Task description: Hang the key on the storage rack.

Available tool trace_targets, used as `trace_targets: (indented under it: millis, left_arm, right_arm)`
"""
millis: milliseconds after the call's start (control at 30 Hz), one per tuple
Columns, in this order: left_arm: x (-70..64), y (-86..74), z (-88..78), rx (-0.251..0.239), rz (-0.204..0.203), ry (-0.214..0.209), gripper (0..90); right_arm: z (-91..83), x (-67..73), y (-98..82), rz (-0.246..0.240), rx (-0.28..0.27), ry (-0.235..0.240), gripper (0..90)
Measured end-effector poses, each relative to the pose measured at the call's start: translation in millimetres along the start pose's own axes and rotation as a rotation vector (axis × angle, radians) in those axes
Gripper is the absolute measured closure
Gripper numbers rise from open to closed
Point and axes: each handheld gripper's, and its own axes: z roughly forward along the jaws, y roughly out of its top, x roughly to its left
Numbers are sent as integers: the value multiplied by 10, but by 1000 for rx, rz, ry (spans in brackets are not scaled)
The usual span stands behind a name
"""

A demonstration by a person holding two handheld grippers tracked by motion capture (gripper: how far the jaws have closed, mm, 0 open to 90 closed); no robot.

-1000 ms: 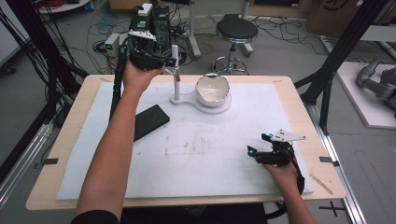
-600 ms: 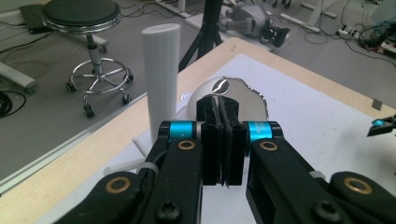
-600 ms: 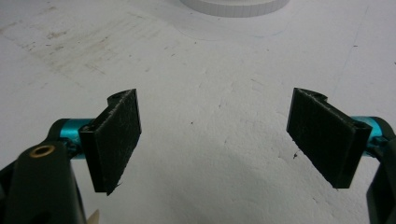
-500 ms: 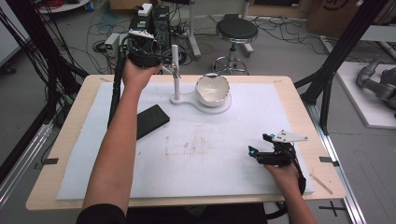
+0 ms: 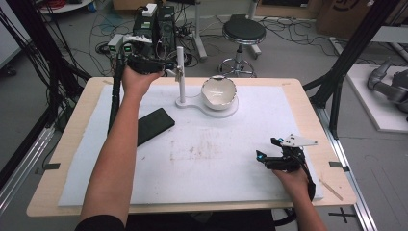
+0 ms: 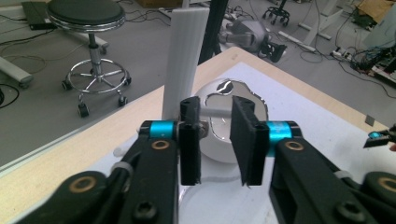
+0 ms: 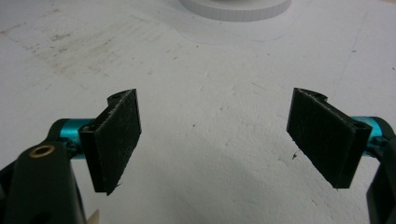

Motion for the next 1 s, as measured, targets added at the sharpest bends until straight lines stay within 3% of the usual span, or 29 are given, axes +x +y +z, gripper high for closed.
trace_targets:
  millis: [267, 400, 633, 1000]
  left_arm:
    - [-92, -142, -193, -17, 6, -15, 526]
    - [-197, -198, -275, -13, 49, -13, 458]
    - [-348, -349, -381, -21, 80, -40, 391]
    - [-388, -712, -446, -23, 69, -50, 275]
  right_arm:
    - [1, 1, -1, 6, 1, -2, 182]
    - [-2, 4, 1, 4, -1, -1, 182]
    - [-9, -8, 12, 6, -8, -5, 182]
    - [7, -22, 5, 8, -1, -11, 182]
